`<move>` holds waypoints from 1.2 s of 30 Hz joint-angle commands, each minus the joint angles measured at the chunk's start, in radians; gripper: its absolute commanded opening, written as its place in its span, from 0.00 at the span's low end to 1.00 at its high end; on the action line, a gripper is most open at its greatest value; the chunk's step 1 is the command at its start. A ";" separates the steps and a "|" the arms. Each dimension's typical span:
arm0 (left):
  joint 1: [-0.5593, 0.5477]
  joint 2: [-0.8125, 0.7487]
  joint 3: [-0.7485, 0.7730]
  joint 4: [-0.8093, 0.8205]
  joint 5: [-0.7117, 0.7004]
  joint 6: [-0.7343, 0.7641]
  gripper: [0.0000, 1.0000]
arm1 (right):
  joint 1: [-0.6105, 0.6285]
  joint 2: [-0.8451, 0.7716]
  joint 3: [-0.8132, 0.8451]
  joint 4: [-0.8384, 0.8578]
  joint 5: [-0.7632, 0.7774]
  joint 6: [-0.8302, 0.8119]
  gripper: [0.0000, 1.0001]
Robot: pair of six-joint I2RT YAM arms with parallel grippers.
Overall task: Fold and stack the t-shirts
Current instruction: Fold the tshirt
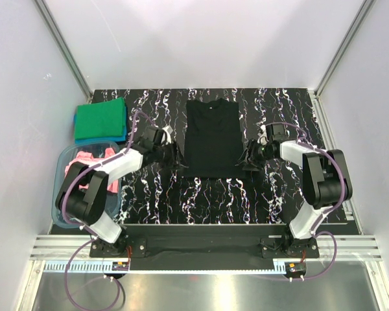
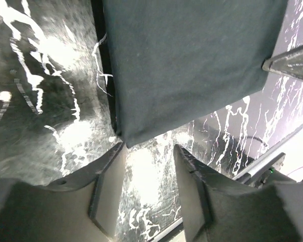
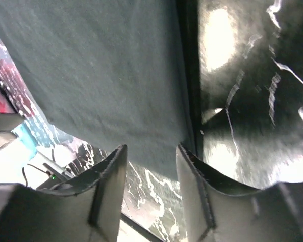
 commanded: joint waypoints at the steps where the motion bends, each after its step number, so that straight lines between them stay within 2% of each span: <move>1: 0.007 -0.057 0.043 -0.078 -0.059 0.046 0.50 | 0.003 -0.068 -0.004 -0.109 0.105 -0.012 0.53; 8: 0.007 0.005 -0.075 0.132 0.042 -0.006 0.52 | 0.005 -0.131 -0.022 -0.177 0.182 0.029 0.56; 19: 0.007 0.106 -0.135 0.214 0.041 -0.040 0.52 | 0.003 -0.070 -0.120 -0.041 0.131 0.080 0.55; 24: 0.009 0.114 -0.149 0.208 0.016 -0.034 0.50 | 0.003 -0.073 -0.169 0.010 0.108 0.100 0.47; 27: 0.009 0.117 -0.152 0.200 0.018 -0.034 0.40 | 0.003 -0.083 -0.186 0.004 0.122 0.098 0.38; 30: 0.007 0.131 -0.146 0.189 0.033 -0.033 0.19 | 0.005 -0.097 -0.198 0.004 0.120 0.097 0.29; 31: 0.009 0.132 -0.143 0.188 0.041 -0.033 0.09 | 0.003 -0.100 -0.200 0.004 0.122 0.100 0.17; 32: 0.009 0.132 -0.144 0.189 0.047 -0.036 0.02 | 0.006 -0.112 -0.205 0.001 0.120 0.101 0.12; 34: 0.009 0.109 -0.152 0.189 0.079 -0.037 0.00 | 0.005 -0.126 -0.209 -0.007 0.107 0.106 0.01; 36: 0.009 0.079 -0.164 0.176 0.079 -0.040 0.00 | 0.015 -0.158 -0.217 -0.034 0.110 0.106 0.00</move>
